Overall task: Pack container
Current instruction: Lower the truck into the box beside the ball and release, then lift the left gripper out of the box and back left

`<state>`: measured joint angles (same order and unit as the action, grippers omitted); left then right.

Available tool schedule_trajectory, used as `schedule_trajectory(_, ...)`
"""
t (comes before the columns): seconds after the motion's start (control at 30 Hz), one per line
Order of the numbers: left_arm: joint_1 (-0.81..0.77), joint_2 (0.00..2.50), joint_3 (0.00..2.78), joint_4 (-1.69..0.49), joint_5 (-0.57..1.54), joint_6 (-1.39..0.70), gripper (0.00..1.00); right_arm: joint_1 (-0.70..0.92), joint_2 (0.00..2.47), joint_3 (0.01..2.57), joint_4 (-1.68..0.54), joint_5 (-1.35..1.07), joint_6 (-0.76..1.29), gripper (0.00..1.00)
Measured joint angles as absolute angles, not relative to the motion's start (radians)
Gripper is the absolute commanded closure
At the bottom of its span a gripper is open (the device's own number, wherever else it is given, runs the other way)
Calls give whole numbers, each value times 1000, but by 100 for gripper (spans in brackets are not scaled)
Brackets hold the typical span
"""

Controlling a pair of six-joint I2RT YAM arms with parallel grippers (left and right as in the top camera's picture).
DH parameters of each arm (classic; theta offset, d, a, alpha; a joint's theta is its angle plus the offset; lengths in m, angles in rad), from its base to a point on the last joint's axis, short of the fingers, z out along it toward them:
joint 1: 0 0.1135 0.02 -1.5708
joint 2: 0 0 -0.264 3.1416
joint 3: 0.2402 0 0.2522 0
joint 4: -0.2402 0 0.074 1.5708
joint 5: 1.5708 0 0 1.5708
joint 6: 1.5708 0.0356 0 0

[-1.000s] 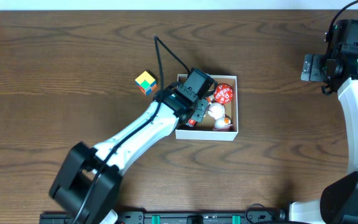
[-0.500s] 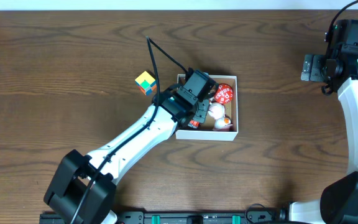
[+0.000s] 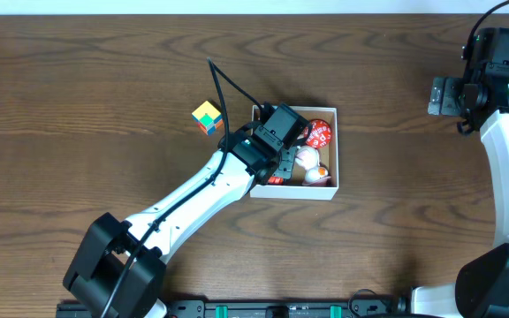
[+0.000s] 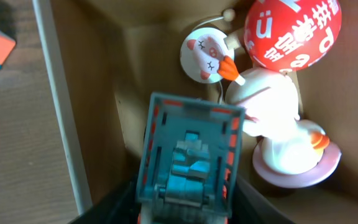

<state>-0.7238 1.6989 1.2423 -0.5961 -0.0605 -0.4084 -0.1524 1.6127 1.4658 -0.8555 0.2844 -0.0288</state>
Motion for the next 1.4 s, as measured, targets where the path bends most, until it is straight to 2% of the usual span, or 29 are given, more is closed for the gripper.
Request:
schedule_trajectory(0.17, -724, 1699, 1242, -596, -61, -418, 44, -152, 1613, 1466, -855, 284, -28, 1)
schedule_trajectory(0.4, -724, 1699, 1242, -588, -69, -422, 44, -152, 1613, 1466, -855, 284, -28, 1)
schedule_trajectory(0.63, -709, 1699, 1245, -477, -102, -422, 44, -152, 1613, 1466, -855, 284, -28, 1)
schedule_trajectory(1.1, -540, 1685, 1270, -555, -172, -370, 39, -152, 1613, 1466, -855, 284, -28, 1)
schedule_trajectory(1.37, -379, 1685, 1270, -509, -248, -625, 39, -152, 1613, 1466, -855, 284, -28, 1)
schedule_trajectory(1.4, -367, 1685, 1270, -494, -252, -649, 30, -152, 1613, 1466, -855, 284, -28, 1)
